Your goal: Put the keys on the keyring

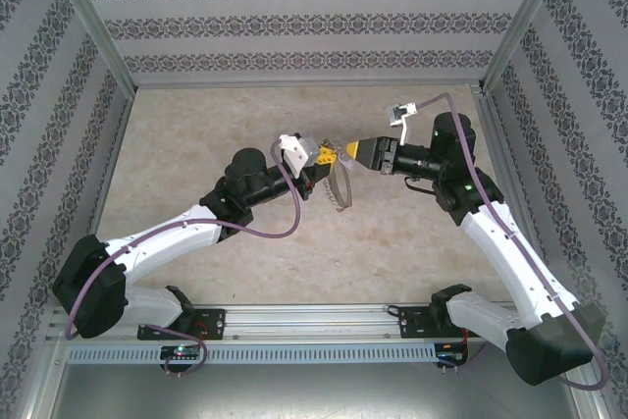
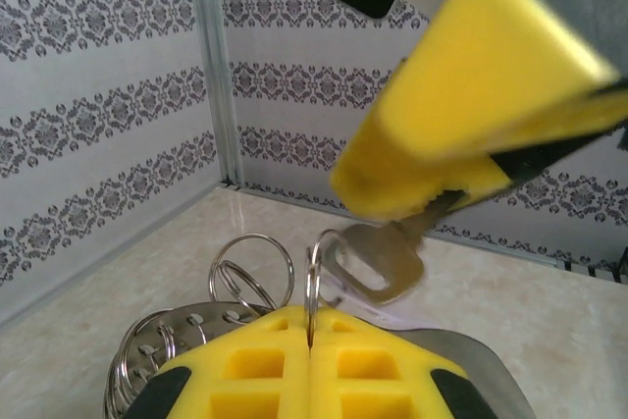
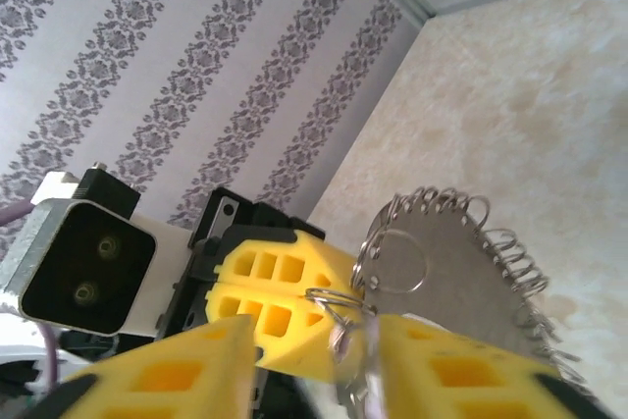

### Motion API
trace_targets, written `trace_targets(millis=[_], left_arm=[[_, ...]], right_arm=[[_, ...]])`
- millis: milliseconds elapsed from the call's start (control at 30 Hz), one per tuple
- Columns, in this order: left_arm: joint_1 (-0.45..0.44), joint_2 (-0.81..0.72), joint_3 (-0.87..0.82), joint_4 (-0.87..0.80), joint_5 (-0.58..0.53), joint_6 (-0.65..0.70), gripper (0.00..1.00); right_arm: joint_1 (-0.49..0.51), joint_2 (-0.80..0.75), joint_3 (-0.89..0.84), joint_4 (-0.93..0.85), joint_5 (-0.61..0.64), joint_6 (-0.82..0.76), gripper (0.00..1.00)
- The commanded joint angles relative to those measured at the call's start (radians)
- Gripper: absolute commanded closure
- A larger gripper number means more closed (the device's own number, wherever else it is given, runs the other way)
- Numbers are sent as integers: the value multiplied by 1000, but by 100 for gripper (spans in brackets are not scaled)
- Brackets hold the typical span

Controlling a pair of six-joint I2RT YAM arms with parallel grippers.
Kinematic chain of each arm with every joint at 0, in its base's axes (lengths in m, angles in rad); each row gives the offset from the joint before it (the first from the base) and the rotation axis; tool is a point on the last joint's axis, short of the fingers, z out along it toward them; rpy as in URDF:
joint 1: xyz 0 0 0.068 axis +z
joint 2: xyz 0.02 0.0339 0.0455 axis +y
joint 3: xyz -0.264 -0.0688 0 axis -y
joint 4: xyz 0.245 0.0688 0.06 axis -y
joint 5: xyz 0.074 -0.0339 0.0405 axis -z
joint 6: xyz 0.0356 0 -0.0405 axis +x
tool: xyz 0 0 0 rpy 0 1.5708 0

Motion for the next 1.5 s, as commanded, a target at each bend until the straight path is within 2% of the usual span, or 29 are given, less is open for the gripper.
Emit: trace_targets(millis=[0, 167, 467, 600, 767, 867, 1200, 1467], left_arm=[[-10, -27, 32, 3, 27, 17, 100], [-11, -26, 37, -9, 35, 22, 100], [-11, -27, 106, -163, 93, 78, 100], [-10, -31, 137, -228, 124, 103, 100], [-6, -20, 206, -358, 184, 146, 100], [6, -7, 252, -446, 231, 170, 100], [60, 79, 436, -740, 357, 259, 100], [104, 137, 514, -819, 408, 269, 100]], right_arm=[[-17, -28, -2, 29, 27, 9, 51], [-36, -44, -14, 28, 41, 12, 44], [-41, -46, -50, 3, 43, -85, 44], [-40, -44, -90, 24, 24, -117, 48], [-45, -77, -127, 26, 0, -219, 60], [-56, -107, -142, 27, -18, -262, 64], [-123, -149, -137, 59, -131, -315, 71], [-114, -143, -136, 128, -175, -258, 71]])
